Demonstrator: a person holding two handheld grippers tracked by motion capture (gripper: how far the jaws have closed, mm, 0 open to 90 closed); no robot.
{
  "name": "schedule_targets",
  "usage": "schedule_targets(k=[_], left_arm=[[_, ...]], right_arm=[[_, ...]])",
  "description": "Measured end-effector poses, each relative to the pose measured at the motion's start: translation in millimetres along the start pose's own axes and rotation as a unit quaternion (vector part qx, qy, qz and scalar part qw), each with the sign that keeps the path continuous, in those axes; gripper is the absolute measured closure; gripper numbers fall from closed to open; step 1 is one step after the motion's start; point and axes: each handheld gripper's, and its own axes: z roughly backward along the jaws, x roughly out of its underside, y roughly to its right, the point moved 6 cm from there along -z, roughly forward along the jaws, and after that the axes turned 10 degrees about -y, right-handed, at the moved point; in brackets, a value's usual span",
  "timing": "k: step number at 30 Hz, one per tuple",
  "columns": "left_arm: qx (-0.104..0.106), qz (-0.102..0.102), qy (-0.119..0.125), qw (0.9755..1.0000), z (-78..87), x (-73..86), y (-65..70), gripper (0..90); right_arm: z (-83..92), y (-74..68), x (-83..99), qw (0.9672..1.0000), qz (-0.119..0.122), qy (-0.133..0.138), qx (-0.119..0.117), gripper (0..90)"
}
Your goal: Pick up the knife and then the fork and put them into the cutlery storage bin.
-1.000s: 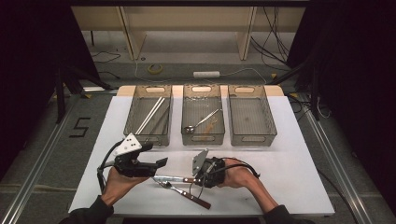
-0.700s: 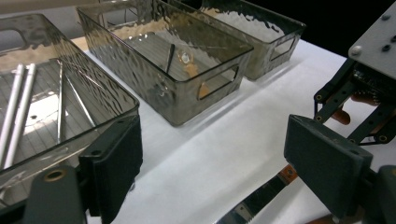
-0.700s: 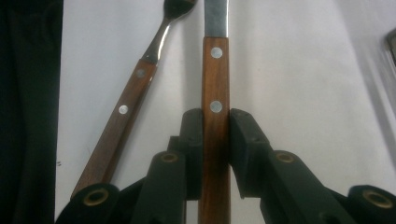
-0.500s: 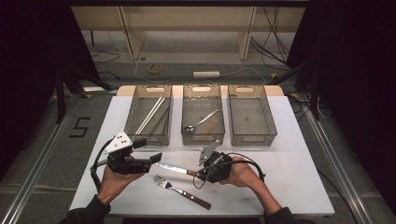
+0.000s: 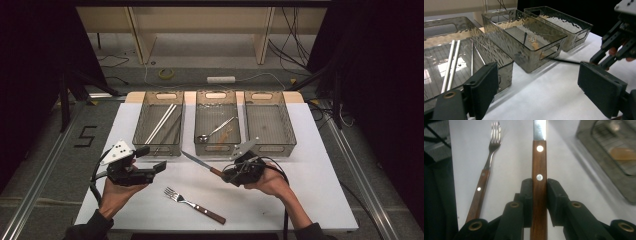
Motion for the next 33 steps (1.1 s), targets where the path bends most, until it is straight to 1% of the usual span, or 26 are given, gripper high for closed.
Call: schedule_targets(k=[2,4,6,7,8,10,14,16,18,21,24,27,30,33], left_arm=[[0.0,0.0,0.001,1.0,0.5,0.2,-0.2,16.6],[0.0,0.001,0.001,1.0,0.9,1.0,-0.7,16.6],[0.0,0.004,0.003,1.0,1.5,0.8,-1.4,16.6],[0.001,0.005,0.004,1.0,1.8,0.7,-2.0,16.6],[0.001,0.006,0.003,1.0,2.0,1.1,-2.4,16.6],[0.001,0.006,0.001,1.0,2.4,1.7,-3.0,16.6],[0.001,0.007,0.002,1.0,2.7,1.7,-3.2,16.6],[0.001,0.008,0.003,1.0,2.9,2.2,-3.8,16.6],[0.001,0.008,0.006,1.0,3.6,1.8,-4.1,16.6],[0.0,0.006,0.006,1.0,4.3,2.3,-4.1,16.6],[0.002,0.008,0.01,0.9999,4.7,1.7,-3.9,16.6],[0.003,0.002,0.007,1.0,5.8,2.6,-3.8,16.6],[0.003,0.003,0.007,1.0,5.7,2.8,-4.2,16.6],[0.003,0.003,0.003,1.0,4.5,4.2,-4.6,16.2]], right_arm=[[8.9,6.6,1.0,0.9998,-0.012,0.014,0.007,76.6],[18.8,14.2,3.1,0.9991,-0.03,0.029,0.012,76.6],[28.5,23.3,5.2,0.9977,-0.044,0.048,0.019,76.6],[33.5,28.3,6.8,0.9969,-0.054,0.053,0.024,76.6],[38.3,33.7,8.0,0.9954,-0.067,0.061,0.03,76.6],[48.4,46.0,10.8,0.9926,-0.085,0.076,0.042,76.6],[68.2,69.3,15.1,0.9849,-0.126,0.1,0.064,76.6],[76.7,80.0,16.3,0.9814,-0.141,0.108,0.073,76.7],[83.7,90.9,17.4,0.9775,-0.156,0.113,0.087,76.6],[90.2,105.1,19.5,0.9717,-0.179,0.119,0.099,76.6],[92.8,116.8,21.6,0.967,-0.197,0.12,0.107,76.6],[92.3,125.5,23.5,0.964,-0.211,0.117,0.113,76.6],[91.2,133.5,25.0,0.9613,-0.222,0.113,0.117,76.6],[89.6,139.7,25.5,0.9595,-0.231,0.107,0.121,76.6]])
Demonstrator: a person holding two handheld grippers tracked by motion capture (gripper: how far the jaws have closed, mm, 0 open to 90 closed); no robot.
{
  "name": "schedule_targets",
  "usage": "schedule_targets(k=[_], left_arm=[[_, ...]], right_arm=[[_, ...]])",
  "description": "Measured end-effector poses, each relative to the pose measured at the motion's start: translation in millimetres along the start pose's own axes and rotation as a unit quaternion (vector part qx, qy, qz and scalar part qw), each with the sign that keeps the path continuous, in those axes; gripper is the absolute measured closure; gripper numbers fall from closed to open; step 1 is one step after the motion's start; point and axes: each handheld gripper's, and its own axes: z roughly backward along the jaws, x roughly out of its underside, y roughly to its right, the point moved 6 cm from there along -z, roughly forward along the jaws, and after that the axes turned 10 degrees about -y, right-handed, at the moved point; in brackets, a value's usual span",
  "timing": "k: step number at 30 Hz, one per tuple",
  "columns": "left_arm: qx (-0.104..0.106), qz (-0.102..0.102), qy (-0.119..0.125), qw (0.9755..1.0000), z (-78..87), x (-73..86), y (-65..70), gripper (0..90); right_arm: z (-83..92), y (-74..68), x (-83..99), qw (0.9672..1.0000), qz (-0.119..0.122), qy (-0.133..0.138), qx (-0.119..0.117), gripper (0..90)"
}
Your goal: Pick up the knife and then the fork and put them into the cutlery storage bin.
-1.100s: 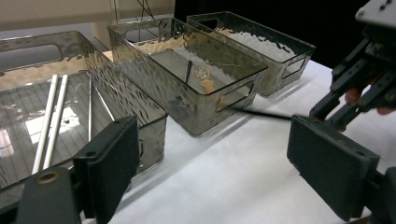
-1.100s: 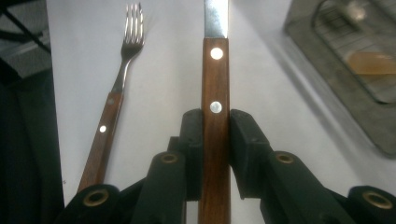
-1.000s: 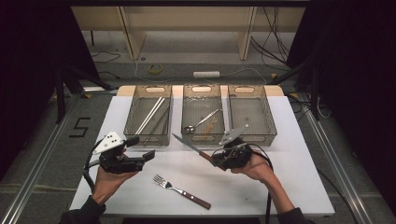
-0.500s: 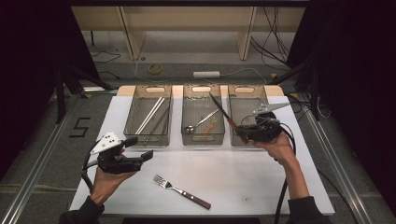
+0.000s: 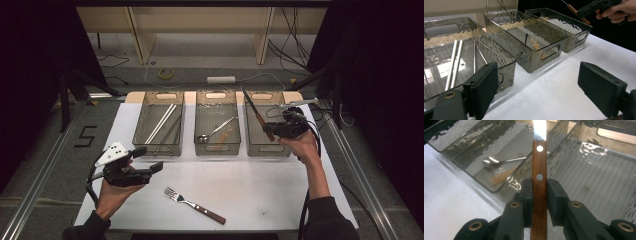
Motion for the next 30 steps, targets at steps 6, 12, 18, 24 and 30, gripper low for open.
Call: schedule_targets(k=[6,12,18,24,30], left_arm=[[0.003,-0.007,-0.004,1.0,-0.5,1.2,1.4,16.1],[0.002,-0.012,-0.008,0.9999,-0.9,2.1,2.2,16.1],[0.003,-0.011,-0.006,0.9999,-0.7,2.0,2.8,16.1],[0.003,-0.014,-0.008,0.9999,-1.3,2.3,3.3,16.1],[0.003,-0.012,-0.006,0.9999,-1.3,2.0,3.3,16.1]], right_arm=[[-5.8,10.1,-0.6,0.9997,-0.019,-0.006,0.012,76.6],[-9.1,16.4,-2.7,0.9991,-0.031,-0.013,0.025,76.5],[-13.9,20.7,-3.8,0.9979,-0.044,-0.026,0.04,76.5],[-21.4,24.9,-2.1,0.9955,-0.057,-0.046,0.061,76.5],[-27.5,29.3,0.7,0.993,-0.068,-0.061,0.075,76.4]])
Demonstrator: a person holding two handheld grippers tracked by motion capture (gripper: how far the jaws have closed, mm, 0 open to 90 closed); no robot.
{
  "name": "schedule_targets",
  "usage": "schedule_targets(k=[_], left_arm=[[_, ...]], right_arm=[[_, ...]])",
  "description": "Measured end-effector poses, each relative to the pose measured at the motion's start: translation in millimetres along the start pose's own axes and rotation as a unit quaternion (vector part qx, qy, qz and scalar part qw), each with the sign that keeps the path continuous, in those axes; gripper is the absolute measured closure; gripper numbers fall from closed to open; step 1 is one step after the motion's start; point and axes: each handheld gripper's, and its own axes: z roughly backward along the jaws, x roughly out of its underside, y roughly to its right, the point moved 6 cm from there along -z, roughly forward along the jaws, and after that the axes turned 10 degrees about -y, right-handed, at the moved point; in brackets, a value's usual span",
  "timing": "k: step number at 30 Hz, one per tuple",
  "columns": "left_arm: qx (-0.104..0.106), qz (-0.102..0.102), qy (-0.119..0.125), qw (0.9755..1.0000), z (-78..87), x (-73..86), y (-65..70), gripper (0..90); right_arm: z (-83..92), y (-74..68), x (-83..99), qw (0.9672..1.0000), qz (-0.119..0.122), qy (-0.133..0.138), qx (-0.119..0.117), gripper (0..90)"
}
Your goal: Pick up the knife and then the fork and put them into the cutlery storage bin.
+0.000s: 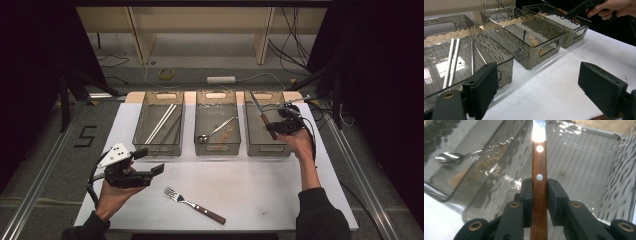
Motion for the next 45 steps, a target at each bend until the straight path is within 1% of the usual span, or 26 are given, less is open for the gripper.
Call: schedule_targets(k=[3,5,6,8,10,13,15,18,21,22,24,27,29,33,35,38,40,41,43,45], left_arm=[[0.0,-0.002,-0.001,1.0,-0.2,0.3,0.3,16.1],[0.001,-0.001,-0.001,1.0,-0.1,-0.1,0.5,16.1],[0.001,-0.001,0.0,1.0,-0.2,-0.2,0.9,16.1],[0.001,-0.002,0.0,1.0,-0.1,0.2,1.0,16.1],[0.002,-0.001,0.0,1.0,0.4,0.0,0.7,16.1],[0.002,-0.001,0.0,1.0,0.5,0.5,0.6,16.1],[0.002,-0.001,-0.001,1.0,0.4,0.4,0.1,16.1],[0.001,-0.002,-0.001,1.0,0.0,0.5,0.8,16.1],[0.002,-0.001,-0.002,1.0,-0.6,0.5,0.7,16.1],[0.002,-0.001,-0.002,1.0,-0.7,0.3,1.0,16.1],[0.002,-0.002,-0.004,1.0,-1.2,0.9,1.3,16.1],[0.002,0.0,-0.003,1.0,-1.3,0.9,1.0,16.1],[0.002,0.0,-0.002,1.0,-1.4,0.9,0.6,16.1],[0.001,0.001,-0.003,1.0,-1.4,1.1,0.2,16.1],[0.0,0.0,-0.003,1.0,-1.9,1.2,0.3,16.1],[0.001,-0.001,-0.003,1.0,-1.7,0.7,1.2,16.0],[0.001,-0.003,-0.004,1.0,-2.1,1.0,2.2,16.0],[0.002,-0.004,-0.005,1.0,-2.3,1.2,2.5,16.0],[0.003,-0.004,-0.005,1.0,-2.2,0.9,2.9,16.0],[0.003,-0.004,-0.006,1.0,-2.6,1.2,2.5,16.0]], right_arm=[[-3.4,-0.3,-0.5,1.0,-0.001,-0.003,0.006,76.3],[-5.2,-0.7,-1.2,0.9999,-0.006,-0.007,0.01,76.2],[-6.6,-0.5,-1.7,0.9998,-0.007,-0.009,0.016,76.1],[-8.3,-0.1,-2.7,0.9995,-0.018,-0.009,0.024,75.0],[-9.8,-1.1,-2.9,0.9993,-0.026,-0.017,0.02,66.8],[-5.9,-4.2,-4.0,0.9995,-0.024,-0.006,0.017,55.5],[-1.2,-8.2,-3.8,0.9997,-0.019,-0.001,0.012,49.8],[8.3,-19.0,-1.7,1.0,0.001,0.009,-0.003,43.8],[20.9,-37.1,2.9,0.999,0.037,0.019,-0.013,39.5],[25.6,-44.9,4.9,0.9983,0.049,0.024,-0.018,38.5],[33.8,-61.0,9.9,0.9958,0.08,0.033,-0.028,36.8],[42.0,-86.5,20.1,0.9916,0.117,0.034,-0.043,35.3],[45.3,-101.5,26.7,0.9884,0.137,0.037,-0.054,34.9],[48.6,-128.2,40.0,0.983,0.16,0.045,-0.077,34.1],[48.3,-140.5,45.9,0.9802,0.171,0.04,-0.092,33.7],[45.2,-156.2,52.6,0.9771,0.186,0.035,-0.097,33.4],[40.2,-164.8,57.6,0.9745,0.2,0.022,-0.099,32.7],[37.5,-168.8,59.6,0.9738,0.204,0.017,-0.1,32.3],[32.7,-176.0,63.4,0.9709,0.215,0.006,-0.105,31.2],[30.1,-182.7,66.0,0.9689,0.222,-0.001,-0.109,31.1]])
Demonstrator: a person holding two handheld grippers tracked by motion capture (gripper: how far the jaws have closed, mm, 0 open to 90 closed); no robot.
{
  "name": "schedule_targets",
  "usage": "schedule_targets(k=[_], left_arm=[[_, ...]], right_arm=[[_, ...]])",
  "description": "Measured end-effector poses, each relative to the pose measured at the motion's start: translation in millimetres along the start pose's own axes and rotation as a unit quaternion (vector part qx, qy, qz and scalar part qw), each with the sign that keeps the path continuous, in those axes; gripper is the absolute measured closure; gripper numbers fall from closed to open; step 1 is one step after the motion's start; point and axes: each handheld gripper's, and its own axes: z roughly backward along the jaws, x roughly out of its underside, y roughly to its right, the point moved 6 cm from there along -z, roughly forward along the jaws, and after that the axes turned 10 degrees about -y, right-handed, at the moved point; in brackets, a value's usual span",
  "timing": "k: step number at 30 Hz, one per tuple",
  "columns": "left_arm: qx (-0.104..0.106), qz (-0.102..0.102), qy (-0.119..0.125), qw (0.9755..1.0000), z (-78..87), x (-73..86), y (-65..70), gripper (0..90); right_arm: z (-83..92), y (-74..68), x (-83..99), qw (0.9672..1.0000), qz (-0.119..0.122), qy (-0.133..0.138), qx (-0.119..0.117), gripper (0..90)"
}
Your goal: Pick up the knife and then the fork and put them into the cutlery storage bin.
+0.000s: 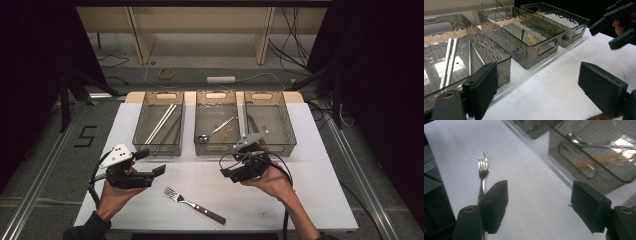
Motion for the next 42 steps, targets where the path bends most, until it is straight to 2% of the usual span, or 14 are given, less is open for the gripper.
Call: schedule_targets(k=[12,23,25,31,37,42], left_arm=[[0.001,0.003,0.0,1.0,-0.1,0.2,-0.9,15.9],[0.0,0.001,0.002,1.0,0.0,-0.3,-0.2,15.7],[0.0,0.001,0.002,1.0,0.0,-0.3,0.0,15.7],[0.001,0.0,0.002,1.0,0.0,-0.3,0.6,15.7],[0.002,0.0,0.002,1.0,-0.5,-0.3,0.8,15.7],[0.003,0.0,0.002,1.0,-0.4,-0.2,0.7,15.7]], right_arm=[[-23.8,-32.2,0.7,0.9983,0.036,-0.04,-0.024,30.5],[-39.3,-58.6,1.6,0.9937,0.074,-0.075,-0.038,30.5],[-41.8,-63.0,1.7,0.9931,0.075,-0.08,-0.04,30.5],[-52.7,-72.4,4.9,0.9903,0.089,-0.099,-0.041,31.5],[-64.1,-77.7,10.6,0.9866,0.101,-0.121,-0.04,36.9],[-72.1,-79.1,15.9,0.9851,0.098,-0.134,-0.046,41.8]])
